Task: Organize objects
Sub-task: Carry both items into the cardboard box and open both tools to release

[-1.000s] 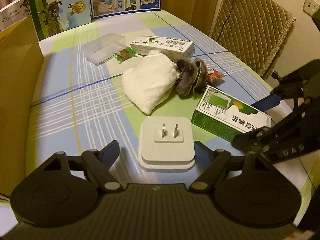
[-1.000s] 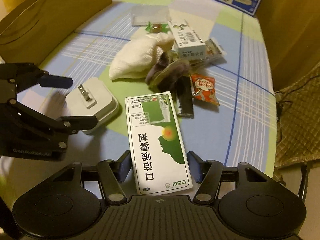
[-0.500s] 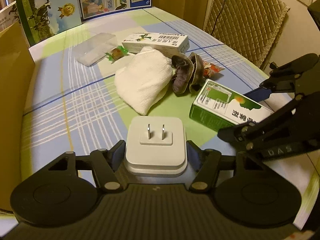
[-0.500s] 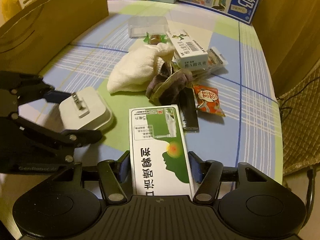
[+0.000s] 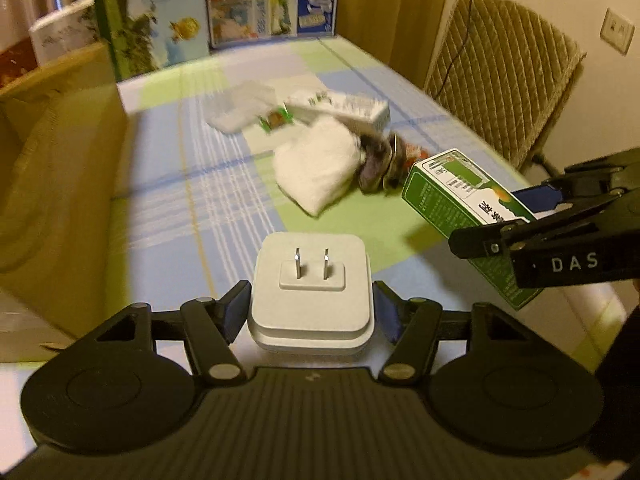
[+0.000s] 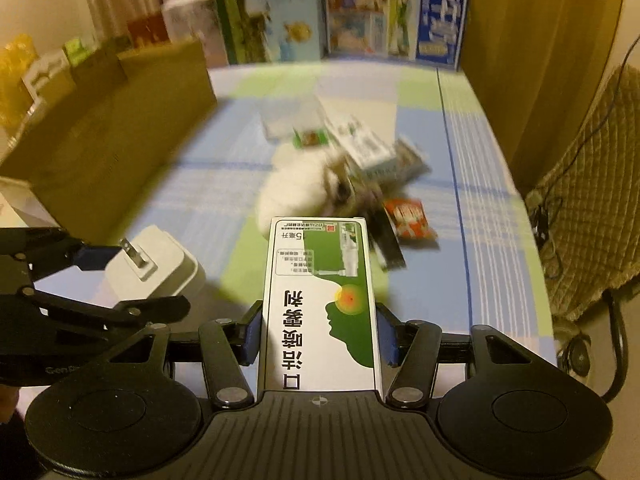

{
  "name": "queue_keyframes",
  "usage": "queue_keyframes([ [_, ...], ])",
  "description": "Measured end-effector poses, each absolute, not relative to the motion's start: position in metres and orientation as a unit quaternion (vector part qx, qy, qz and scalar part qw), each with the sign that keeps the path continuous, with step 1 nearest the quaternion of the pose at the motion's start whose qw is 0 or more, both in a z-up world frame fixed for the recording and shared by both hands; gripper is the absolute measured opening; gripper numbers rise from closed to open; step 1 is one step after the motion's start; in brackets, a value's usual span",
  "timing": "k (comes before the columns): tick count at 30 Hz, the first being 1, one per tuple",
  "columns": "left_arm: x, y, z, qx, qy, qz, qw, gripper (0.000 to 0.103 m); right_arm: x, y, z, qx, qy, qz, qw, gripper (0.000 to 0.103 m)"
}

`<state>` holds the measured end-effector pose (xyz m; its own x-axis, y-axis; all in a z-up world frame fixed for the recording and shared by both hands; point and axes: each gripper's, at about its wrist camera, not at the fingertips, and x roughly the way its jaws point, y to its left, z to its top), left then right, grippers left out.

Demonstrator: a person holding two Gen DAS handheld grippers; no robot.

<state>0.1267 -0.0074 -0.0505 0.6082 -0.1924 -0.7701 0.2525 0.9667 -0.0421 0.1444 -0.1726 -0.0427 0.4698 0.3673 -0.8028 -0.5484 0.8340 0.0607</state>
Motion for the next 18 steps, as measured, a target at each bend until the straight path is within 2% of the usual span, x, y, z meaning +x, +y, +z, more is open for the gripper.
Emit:
queue_keyframes([
  [11,0.102,0.075,0.060,0.043,0.354,-0.069,0.932,0.060,0.120,-0.084,0.056,-0.077,0.363,0.350,0.860,0.053],
  [18,0.111,0.167,0.087,0.050,0.356,-0.006,0.933,0.060,0.126,0.012,0.071,-0.064,0.362,0.399,0.840,0.053],
])
